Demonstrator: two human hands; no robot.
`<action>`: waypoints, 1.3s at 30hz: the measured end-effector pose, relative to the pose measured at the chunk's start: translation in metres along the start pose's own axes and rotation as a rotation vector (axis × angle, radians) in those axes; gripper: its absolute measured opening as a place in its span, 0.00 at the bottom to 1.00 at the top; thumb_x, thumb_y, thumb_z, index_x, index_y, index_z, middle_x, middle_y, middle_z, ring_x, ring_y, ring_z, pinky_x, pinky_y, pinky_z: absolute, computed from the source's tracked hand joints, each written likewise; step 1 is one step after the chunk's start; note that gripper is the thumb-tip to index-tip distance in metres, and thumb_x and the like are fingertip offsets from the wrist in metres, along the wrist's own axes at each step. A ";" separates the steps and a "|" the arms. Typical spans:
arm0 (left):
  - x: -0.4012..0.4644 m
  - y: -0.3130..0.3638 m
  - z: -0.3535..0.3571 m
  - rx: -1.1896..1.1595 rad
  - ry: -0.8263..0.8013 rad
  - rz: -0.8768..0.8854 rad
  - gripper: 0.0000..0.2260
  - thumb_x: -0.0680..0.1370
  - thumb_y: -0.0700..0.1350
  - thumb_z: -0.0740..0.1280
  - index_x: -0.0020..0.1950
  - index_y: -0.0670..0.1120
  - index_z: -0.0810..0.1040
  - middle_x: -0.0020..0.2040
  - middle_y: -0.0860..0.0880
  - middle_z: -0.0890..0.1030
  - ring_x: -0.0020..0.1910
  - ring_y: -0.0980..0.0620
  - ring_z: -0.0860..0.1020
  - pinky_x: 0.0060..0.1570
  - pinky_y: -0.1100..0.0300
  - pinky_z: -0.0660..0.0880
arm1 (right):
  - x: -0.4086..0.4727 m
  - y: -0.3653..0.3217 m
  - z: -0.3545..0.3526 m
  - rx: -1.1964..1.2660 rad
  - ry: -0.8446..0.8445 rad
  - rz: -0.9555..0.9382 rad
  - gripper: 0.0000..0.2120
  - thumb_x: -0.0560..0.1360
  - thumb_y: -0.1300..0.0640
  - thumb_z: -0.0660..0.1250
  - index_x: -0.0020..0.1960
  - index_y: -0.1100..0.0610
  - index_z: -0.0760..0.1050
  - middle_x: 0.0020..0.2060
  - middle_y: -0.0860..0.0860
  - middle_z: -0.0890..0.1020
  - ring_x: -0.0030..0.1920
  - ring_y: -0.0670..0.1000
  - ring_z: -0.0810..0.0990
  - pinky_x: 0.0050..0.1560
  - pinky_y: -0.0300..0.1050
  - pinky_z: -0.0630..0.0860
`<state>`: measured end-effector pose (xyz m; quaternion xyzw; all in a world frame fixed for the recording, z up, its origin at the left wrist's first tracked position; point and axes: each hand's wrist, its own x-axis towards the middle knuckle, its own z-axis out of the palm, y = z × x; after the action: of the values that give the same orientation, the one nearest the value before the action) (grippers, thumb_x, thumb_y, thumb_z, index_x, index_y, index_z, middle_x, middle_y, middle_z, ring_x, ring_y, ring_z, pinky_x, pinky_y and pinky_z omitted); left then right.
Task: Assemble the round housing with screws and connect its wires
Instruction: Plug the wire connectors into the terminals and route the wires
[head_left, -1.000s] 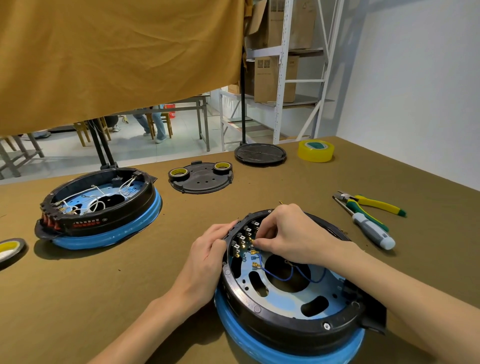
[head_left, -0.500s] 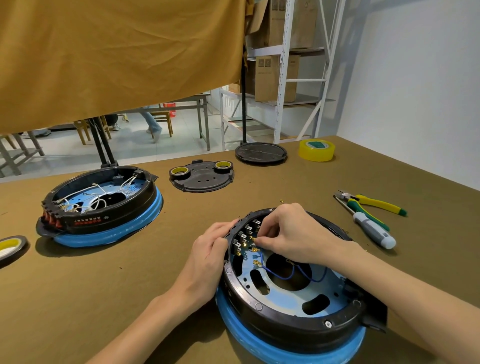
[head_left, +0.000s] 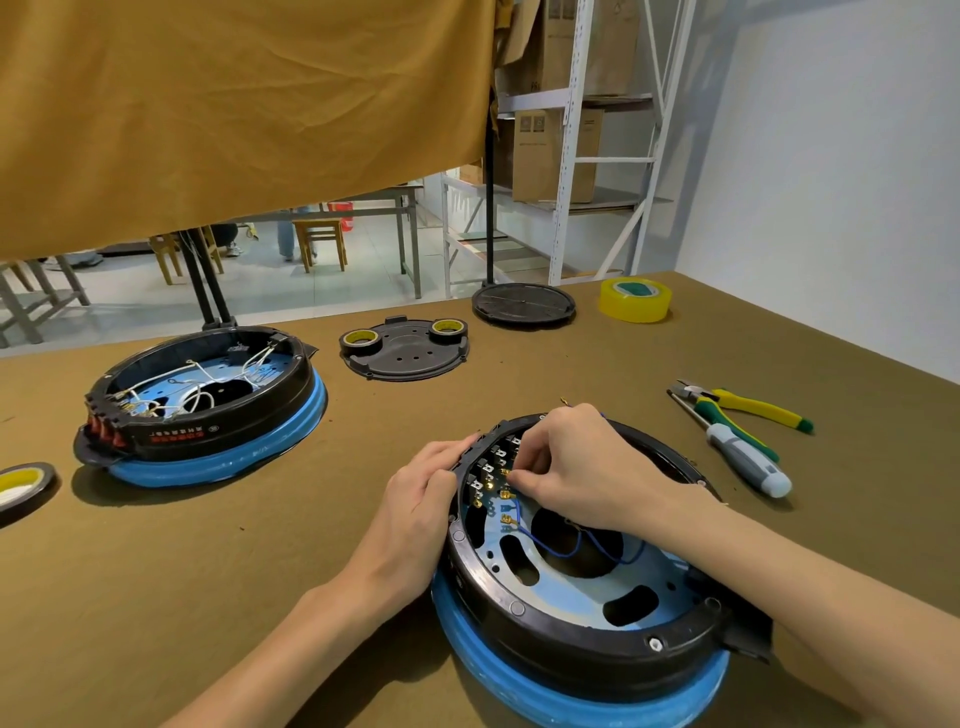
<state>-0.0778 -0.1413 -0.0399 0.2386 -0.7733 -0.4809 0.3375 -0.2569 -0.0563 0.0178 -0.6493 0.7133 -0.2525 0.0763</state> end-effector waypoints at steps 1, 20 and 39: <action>0.000 0.000 0.000 0.003 -0.002 -0.001 0.26 0.80 0.52 0.51 0.73 0.47 0.76 0.66 0.57 0.78 0.66 0.61 0.76 0.69 0.55 0.74 | 0.000 -0.001 0.001 -0.003 0.000 0.001 0.07 0.76 0.56 0.74 0.40 0.53 0.87 0.31 0.42 0.83 0.33 0.41 0.82 0.36 0.40 0.81; -0.015 0.008 0.017 -0.092 0.164 -0.051 0.25 0.78 0.54 0.56 0.71 0.49 0.78 0.62 0.56 0.80 0.61 0.62 0.79 0.62 0.57 0.78 | 0.002 -0.017 0.008 -0.104 -0.042 0.182 0.09 0.76 0.55 0.71 0.45 0.61 0.85 0.38 0.56 0.86 0.42 0.56 0.85 0.46 0.55 0.84; -0.013 0.011 0.015 0.065 0.099 -0.001 0.23 0.79 0.53 0.52 0.71 0.54 0.76 0.66 0.63 0.76 0.68 0.65 0.71 0.67 0.64 0.68 | 0.007 0.006 -0.033 -0.027 -0.044 0.172 0.09 0.78 0.52 0.72 0.42 0.54 0.87 0.32 0.47 0.85 0.33 0.43 0.81 0.34 0.39 0.77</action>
<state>-0.0806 -0.1187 -0.0384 0.2732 -0.7707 -0.4433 0.3672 -0.2777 -0.0539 0.0449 -0.5921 0.7679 -0.2210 0.1044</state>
